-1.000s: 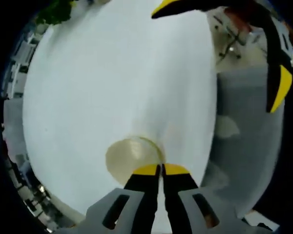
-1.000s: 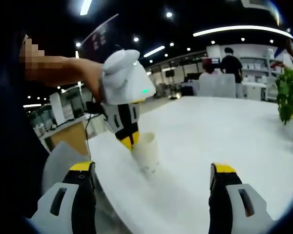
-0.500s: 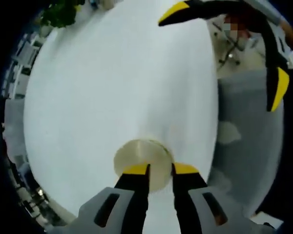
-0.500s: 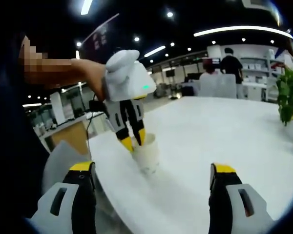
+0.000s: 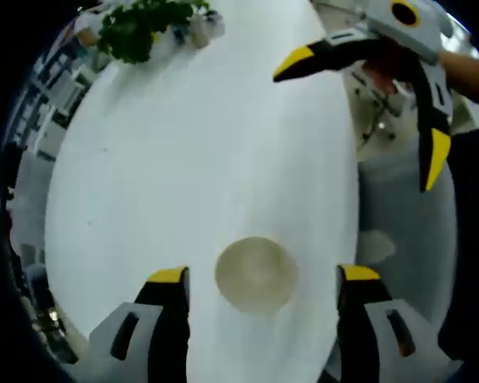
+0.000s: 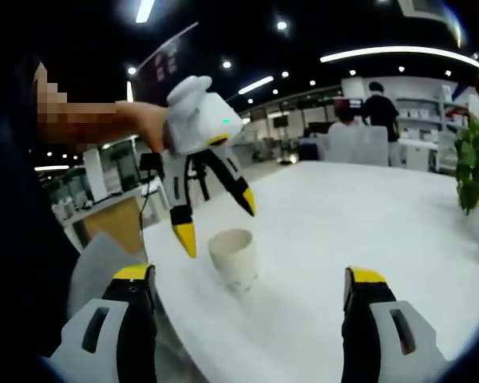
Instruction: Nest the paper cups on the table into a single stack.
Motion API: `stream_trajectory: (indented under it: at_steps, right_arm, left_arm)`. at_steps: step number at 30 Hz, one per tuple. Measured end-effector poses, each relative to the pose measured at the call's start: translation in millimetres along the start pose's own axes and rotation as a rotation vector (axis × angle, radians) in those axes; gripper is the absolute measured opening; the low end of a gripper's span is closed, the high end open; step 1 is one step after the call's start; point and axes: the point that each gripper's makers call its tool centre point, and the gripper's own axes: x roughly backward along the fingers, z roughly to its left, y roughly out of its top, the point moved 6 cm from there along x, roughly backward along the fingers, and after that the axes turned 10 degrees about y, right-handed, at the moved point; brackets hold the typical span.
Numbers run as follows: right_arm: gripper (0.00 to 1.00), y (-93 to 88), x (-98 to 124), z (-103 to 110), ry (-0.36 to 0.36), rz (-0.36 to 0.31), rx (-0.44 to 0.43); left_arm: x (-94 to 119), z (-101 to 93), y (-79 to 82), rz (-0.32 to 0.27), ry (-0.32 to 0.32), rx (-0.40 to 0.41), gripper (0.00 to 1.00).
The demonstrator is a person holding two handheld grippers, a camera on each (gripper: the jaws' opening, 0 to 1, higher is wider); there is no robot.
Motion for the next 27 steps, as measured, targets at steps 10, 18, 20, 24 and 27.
stream_trajectory:
  at_steps: [10, 18, 20, 24, 27]
  right_arm:
    - [1.0, 25.2, -1, -14, -0.039, -0.032, 0.091]
    - [1.0, 39.2, -7, -20, -0.055, -0.034, 0.145]
    - [1.0, 42.3, -9, -20, -0.059, -0.047, 0.162]
    - [1.0, 48.9, -12, -20, -0.05, -0.097, 0.164]
    - [1.0, 50.5, -13, -19, -0.049, -0.108, 0.174]
  left_arm:
    - [22, 18.4, -19.8, -0.298, 0.069, 0.152, 1.0]
    - [42, 28.1, -61.6, -0.499, 0.156, 0.304, 1.0]
    - [52, 24.4, -64.8, -0.64, 0.152, 0.335, 1.0]
    - [63, 23.4, -85.8, -0.766, 0.229, 0.406, 1.0]
    - [65, 20.9, -98.2, -0.807, 0.256, 0.444, 1.0]
